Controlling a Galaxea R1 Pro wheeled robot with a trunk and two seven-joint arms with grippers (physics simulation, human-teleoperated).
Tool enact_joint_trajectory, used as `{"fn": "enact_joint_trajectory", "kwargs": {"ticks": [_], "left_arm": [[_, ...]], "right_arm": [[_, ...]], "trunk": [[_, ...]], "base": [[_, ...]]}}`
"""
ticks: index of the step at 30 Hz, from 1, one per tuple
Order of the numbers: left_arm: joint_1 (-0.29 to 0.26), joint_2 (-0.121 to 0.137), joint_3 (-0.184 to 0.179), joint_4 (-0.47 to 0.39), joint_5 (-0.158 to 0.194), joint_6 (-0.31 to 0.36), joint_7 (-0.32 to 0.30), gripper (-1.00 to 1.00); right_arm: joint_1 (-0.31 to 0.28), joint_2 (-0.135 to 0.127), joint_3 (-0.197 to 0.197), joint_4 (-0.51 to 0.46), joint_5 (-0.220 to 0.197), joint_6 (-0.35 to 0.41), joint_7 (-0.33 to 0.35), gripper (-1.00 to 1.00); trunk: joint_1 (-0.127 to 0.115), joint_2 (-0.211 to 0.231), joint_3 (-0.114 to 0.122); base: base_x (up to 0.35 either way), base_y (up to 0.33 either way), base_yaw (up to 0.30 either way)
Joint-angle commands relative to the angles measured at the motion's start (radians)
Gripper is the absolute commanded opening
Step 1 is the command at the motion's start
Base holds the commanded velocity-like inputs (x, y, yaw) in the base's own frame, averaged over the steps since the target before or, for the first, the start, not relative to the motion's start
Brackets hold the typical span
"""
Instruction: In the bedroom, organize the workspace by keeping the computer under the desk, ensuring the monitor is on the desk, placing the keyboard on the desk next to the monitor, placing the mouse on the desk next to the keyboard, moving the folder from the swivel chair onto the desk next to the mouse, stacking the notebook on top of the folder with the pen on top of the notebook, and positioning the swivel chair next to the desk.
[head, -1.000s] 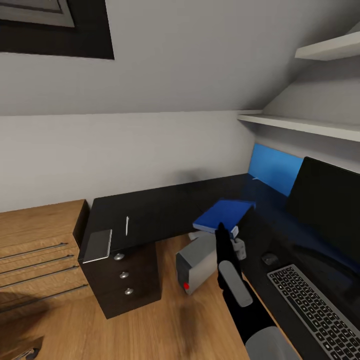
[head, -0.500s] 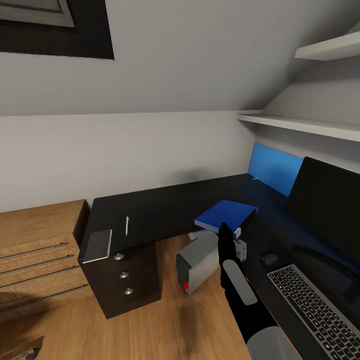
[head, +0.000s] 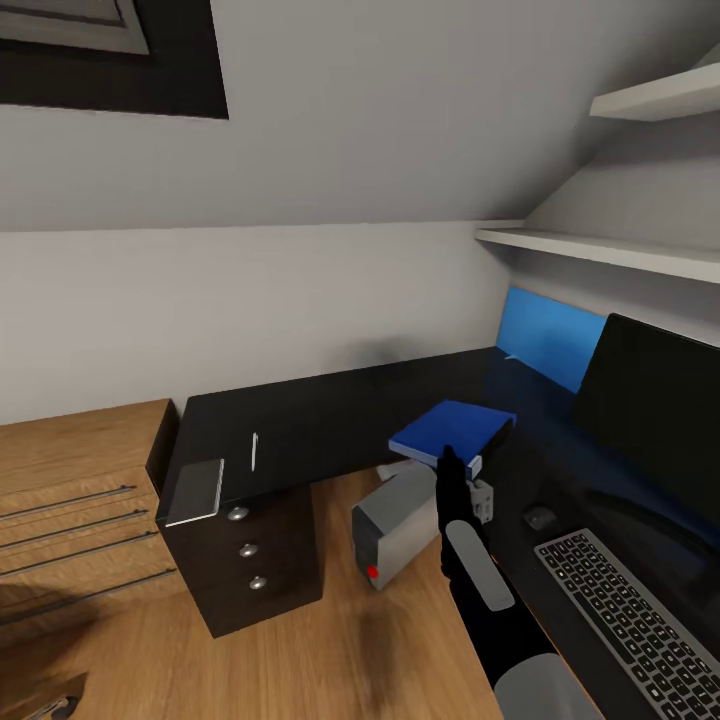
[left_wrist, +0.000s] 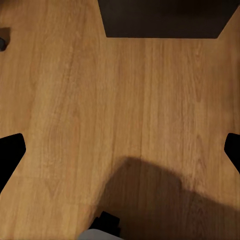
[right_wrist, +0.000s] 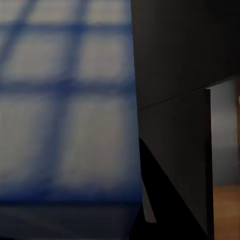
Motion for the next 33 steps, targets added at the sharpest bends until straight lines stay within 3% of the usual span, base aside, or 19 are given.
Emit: {"fn": "enact_joint_trajectory", "kwargs": {"ticks": [1, 19, 28, 33], "left_arm": [[-0.001, 0.001, -0.008, 0.0, 0.01, -0.005, 0.007, 1.0], [-0.001, 0.001, -0.01, -0.001, 0.01, -0.006, 0.007, 1.0], [-0.001, 0.0, -0.01, -0.001, 0.009, -0.007, 0.007, 1.0], [-0.001, 0.0, -0.01, -0.001, 0.007, -0.006, 0.006, 1.0]], "right_arm": [[-0.001, 0.0, 0.003, -0.001, -0.005, -0.006, -0.004, -1.0], [-0.001, -0.001, 0.004, 0.001, -0.006, 0.001, -0.007, -1.0], [-0.001, -0.001, 0.004, 0.003, -0.004, -0.001, -0.007, -1.0], [-0.002, -0.019, 0.002, 0.066, -0.002, 0.0, -0.008, -1.0]], "trunk": [[0.0, -0.001, -0.001], [0.0, -0.001, -0.006], [0.0, -0.001, -0.006], [0.0, -0.001, -0.006]], "base": [[0.0, 0.0, 0.0], [0.002, 0.0, -0.104], [0.195, 0.0, -0.005], [0.081, -0.009, 0.0]]}}
